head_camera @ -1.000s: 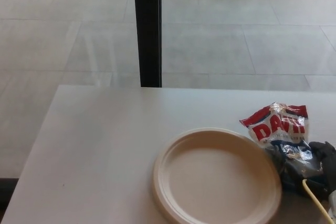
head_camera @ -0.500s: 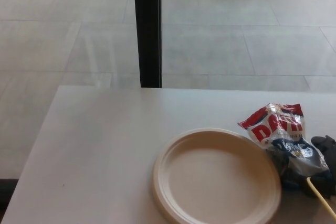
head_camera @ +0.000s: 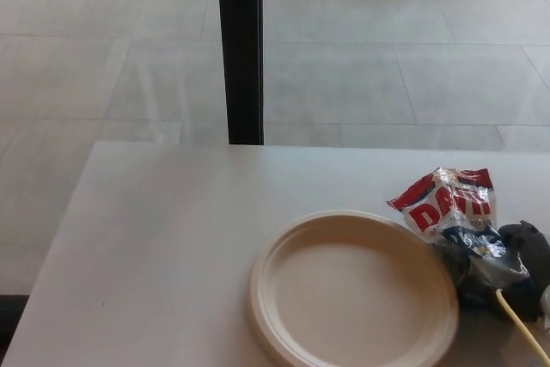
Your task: The robot uses its right hand to pick up a bag of sunflower seeds kept in the middle of the desk and tilts it over a plate kept next to it to pour out a few seeds and then puts the bag of seeds back on the desk
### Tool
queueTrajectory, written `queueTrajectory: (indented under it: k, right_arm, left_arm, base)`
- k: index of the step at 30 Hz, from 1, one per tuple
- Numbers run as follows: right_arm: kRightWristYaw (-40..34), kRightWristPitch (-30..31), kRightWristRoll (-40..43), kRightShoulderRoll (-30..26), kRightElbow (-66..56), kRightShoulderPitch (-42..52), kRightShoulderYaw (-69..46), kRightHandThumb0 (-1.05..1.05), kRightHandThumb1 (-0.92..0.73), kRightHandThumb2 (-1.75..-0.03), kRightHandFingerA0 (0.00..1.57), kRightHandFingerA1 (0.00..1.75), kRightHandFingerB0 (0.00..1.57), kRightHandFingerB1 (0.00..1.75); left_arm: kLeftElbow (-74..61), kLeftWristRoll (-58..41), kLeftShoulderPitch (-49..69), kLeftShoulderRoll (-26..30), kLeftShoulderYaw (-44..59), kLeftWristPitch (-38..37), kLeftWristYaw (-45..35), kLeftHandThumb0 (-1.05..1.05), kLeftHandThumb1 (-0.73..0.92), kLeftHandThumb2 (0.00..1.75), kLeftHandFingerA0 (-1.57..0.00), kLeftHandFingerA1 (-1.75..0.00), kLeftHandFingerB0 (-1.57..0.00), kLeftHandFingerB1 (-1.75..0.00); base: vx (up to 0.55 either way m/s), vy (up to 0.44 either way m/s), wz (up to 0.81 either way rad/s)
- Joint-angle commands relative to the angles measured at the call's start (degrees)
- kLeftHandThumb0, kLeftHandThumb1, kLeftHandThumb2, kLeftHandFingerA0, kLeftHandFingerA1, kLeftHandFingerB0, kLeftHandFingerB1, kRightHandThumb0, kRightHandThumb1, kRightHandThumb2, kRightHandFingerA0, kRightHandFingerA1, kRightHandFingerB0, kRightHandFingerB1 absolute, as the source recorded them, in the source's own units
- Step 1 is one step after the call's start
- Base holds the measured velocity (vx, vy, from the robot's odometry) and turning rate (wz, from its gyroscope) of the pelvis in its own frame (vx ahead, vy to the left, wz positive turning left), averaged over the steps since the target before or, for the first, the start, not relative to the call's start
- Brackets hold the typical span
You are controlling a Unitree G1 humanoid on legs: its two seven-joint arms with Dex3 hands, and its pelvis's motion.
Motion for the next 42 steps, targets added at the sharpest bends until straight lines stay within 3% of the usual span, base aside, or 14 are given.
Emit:
queueTrajectory:
  k: [1,6,8,12,14,15,22,23,28,29,31,36,38,42]
  right_arm:
    - [7.14,4.22,3.01,2.67,3.84,4.07,1.77,-0.53,-0.72,-0.62,1.05,1.01,0.21,0.33]
    - [4.88,0.97,1.56,4.18,6.45,5.14,1.69,-0.37,-0.78,-0.63,1.08,1.22,0.32,0.40]
    - [3.67,-1.16,1.53,4.78,7.26,6.10,0.65,-0.21,-0.63,-0.80,0.97,1.41,0.42,0.45]
    - [-3.11,-8.27,1.49,7.49,8.81,9.48,-3.23,-0.19,-0.50,-1.17,1.00,1.65,0.80,0.56]
    - [-7.88,-12.92,0.69,8.85,9.93,11.08,-4.47,-0.19,-0.55,-1.19,1.23,1.30,0.97,0.87]
    - [-11.17,-14.92,0.34,10.01,10.62,11.90,-5.43,-0.27,-0.48,-1.18,0.93,1.45,1.09,1.11]
    - [-19.68,-20.12,-1.28,14.30,13.02,14.57,-9.15,-0.36,-0.74,-0.78,0.81,1.72,0.72,1.50]
    - [-21.80,-23.05,-1.42,14.37,13.71,16.10,-9.92,-0.39,-0.72,-0.79,0.85,1.75,0.69,1.53]
    - [-24.60,-28.96,-1.26,14.49,15.44,18.34,-11.67,-0.41,-0.76,-0.67,0.87,1.75,0.66,1.63]
    - [-25.07,-30.20,-1.19,14.31,16.03,18.62,-12.24,-0.40,-0.76,-0.67,0.87,1.75,0.66,1.63]
    - [-25.35,-32.74,-0.92,13.85,16.90,19.03,-13.02,-0.37,-0.76,-0.69,0.86,1.75,0.66,1.62]
    - [-25.66,-37.87,-0.27,13.02,18.60,19.31,-14.79,-0.34,-0.67,-0.89,0.89,1.75,0.74,1.62]
    - [-26.43,-40.70,-0.51,11.85,18.58,19.28,-15.62,-0.35,-0.65,-0.87,0.92,1.75,0.73,1.68]
    - [-27.14,-43.94,-1.05,10.64,19.37,18.77,-16.58,-0.35,-0.62,-0.92,0.92,1.75,0.70,1.73]
  left_arm:
    - [-0.17,-0.74,0.06,0.11,-0.22,-1.48,-0.78,-0.93,0.92,0.68,-0.47,-0.59,-0.38,-0.40]
    - [-0.38,-0.70,0.17,0.19,-0.31,-1.76,-0.68,-0.96,0.92,0.69,-0.47,-0.60,-0.37,-0.42]
    - [-0.30,-0.19,0.24,0.27,-0.81,-2.19,-0.17,-1.02,0.77,1.18,-0.45,-0.66,-0.35,-0.52]
    - [-0.18,-0.61,0.27,0.36,-0.76,-2.12,-0.72,-0.94,0.73,1.16,-0.43,-0.65,-0.33,-0.53]
    - [-0.23,-0.92,0.27,0.34,-0.53,-1.85,-0.80,-0.95,0.74,1.16,-0.44,-0.66,-0.35,-0.53]
    - [-0.24,-1.35,0.12,0.24,-0.15,-1.49,-0.59,-0.94,0.91,0.68,-0.50,-0.62,-0.40,-0.42]
    - [-0.37,-1.44,0.14,0.04,0.12,-1.69,-0.17,-0.94,0.92,0.68,-0.50,-0.63,-0.41,-0.42]
    - [-0.35,-0.98,0.30,0.00,-0.33,-2.25,-0.39,-0.90,0.72,1.15,-0.43,-0.65,-0.31,-0.53]
    - [-0.32,-1.98,0.10,-0.04,0.38,-1.05,-0.99,-0.91,0.71,1.13,-0.43,-0.65,-0.34,-0.53]
    - [-0.38,-2.14,0.07,-0.15,0.57,-1.18,-0.79,-0.93,0.92,0.67,-0.45,-0.61,-0.38,-0.43]
    - [-0.64,-0.83,0.39,-0.13,-0.59,-2.36,0.04,-0.91,0.71,1.15,-0.46,-0.69,-0.33,-0.53]
    - [-0.30,-0.67,0.31,0.07,-0.88,-1.90,0.02,-0.97,0.92,0.68,-0.51,-0.65,-0.39,-0.43]
    - [-0.29,-1.13,0.37,0.16,-0.61,-1.87,-0.64,-1.02,0.75,1.16,-0.46,-0.67,-0.35,-0.54]
    - [-0.25,-0.72,0.29,0.46,-1.18,-2.00,-0.25,-0.96,0.92,0.68,-0.48,-0.61,-0.39,-0.42]
  base:
    - [0.00,0.000,0.00]
    - [0.00,0.000,0.00]
    - [0.00,0.000,0.00]
    - [0.00,0.000,0.00]
    - [0.00,0.000,0.00]
    - [0.00,0.000,0.00]
    - [0.00,0.000,0.00]
    - [0.00,0.000,0.00]
    - [0.00,0.000,0.00]
    - [0.00,0.000,0.00]
    - [0.00,0.000,0.00]
    - [0.00,0.000,0.00]
    - [0.00,0.000,0.00]
    - [0.00,0.000,0.00]
